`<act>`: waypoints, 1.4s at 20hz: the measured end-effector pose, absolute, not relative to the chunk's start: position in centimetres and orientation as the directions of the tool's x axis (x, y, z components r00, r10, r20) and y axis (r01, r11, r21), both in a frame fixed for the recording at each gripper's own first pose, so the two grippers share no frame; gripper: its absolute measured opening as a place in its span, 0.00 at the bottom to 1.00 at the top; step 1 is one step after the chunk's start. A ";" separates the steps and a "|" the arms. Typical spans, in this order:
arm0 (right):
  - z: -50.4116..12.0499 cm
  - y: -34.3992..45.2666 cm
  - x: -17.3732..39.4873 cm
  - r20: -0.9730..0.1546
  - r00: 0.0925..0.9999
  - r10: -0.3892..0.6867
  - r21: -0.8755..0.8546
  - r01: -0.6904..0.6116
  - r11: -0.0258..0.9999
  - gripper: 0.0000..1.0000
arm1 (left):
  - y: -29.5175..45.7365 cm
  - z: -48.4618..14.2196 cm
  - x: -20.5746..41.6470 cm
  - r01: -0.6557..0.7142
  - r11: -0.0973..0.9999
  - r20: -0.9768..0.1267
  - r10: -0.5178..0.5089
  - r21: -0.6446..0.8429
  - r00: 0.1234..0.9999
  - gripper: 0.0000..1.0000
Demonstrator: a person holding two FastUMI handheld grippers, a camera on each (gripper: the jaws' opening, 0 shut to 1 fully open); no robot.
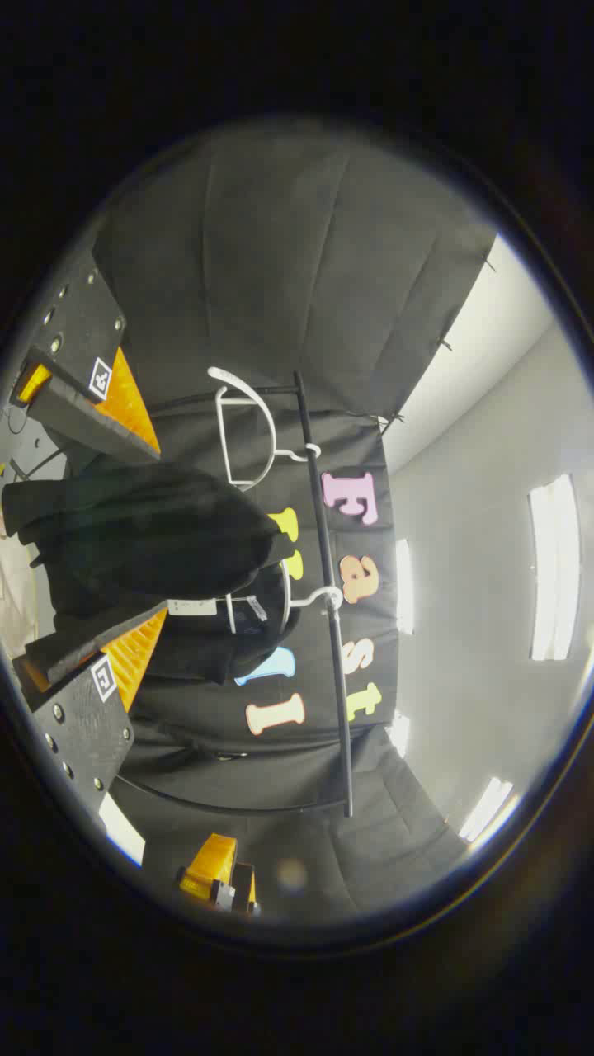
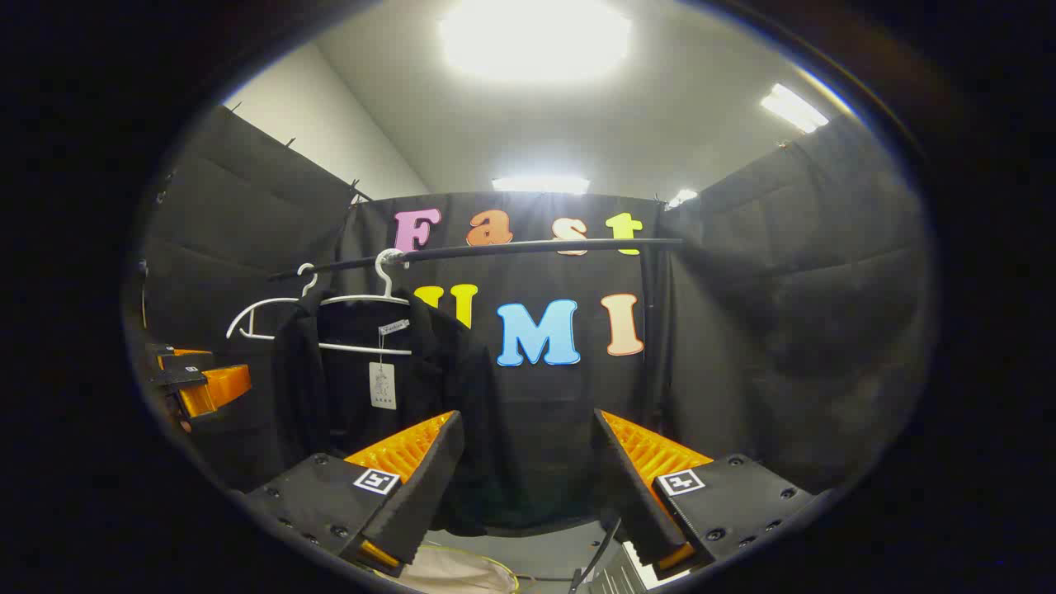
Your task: Grasp the clothes on the hanger with both hands and then place them into the laundry hamper below.
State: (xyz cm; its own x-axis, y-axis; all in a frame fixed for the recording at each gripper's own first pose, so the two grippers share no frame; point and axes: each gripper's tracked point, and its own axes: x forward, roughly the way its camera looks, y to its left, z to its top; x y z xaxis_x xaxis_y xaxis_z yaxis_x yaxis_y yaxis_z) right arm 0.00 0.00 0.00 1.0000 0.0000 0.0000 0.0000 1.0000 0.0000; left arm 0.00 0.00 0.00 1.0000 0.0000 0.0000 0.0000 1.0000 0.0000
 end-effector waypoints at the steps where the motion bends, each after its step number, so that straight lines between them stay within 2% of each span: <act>1: 0.1 0.0 -0.2 0.006 1.000 -0.002 0.005 0.002 1.000 0.98 | 0.3 0.0 0.0 0.003 1.000 -0.001 -0.003 -0.001 1.000 0.95; 14: -0.3 -0.4 -0.2 0.013 0.999 -0.042 0.007 0.042 0.999 0.96 | 0.3 0.2 0.5 0.051 0.998 0.026 -0.051 -0.027 0.998 0.95; 23: 0.3 2.5 2.4 0.026 0.999 -0.042 0.021 0.041 0.999 0.98 | 1.4 -0.3 3.1 0.094 0.995 0.034 -0.093 -0.036 0.995 0.95; 28: 1.0 5.3 5.0 0.043 0.999 0.004 0.041 -0.006 0.999 0.98 | 0.0 0.7 4.9 0.152 0.987 0.068 -0.148 -0.056 0.987 0.95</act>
State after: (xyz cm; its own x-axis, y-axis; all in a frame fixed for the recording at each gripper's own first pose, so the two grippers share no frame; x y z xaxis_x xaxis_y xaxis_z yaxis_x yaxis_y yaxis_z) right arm 4.98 5.27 1.04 0.9991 0.0042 0.0426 -0.0059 0.9992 0.0405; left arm 4.89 0.03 0.74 0.9866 -0.1485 0.0683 0.1524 0.9867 -0.0563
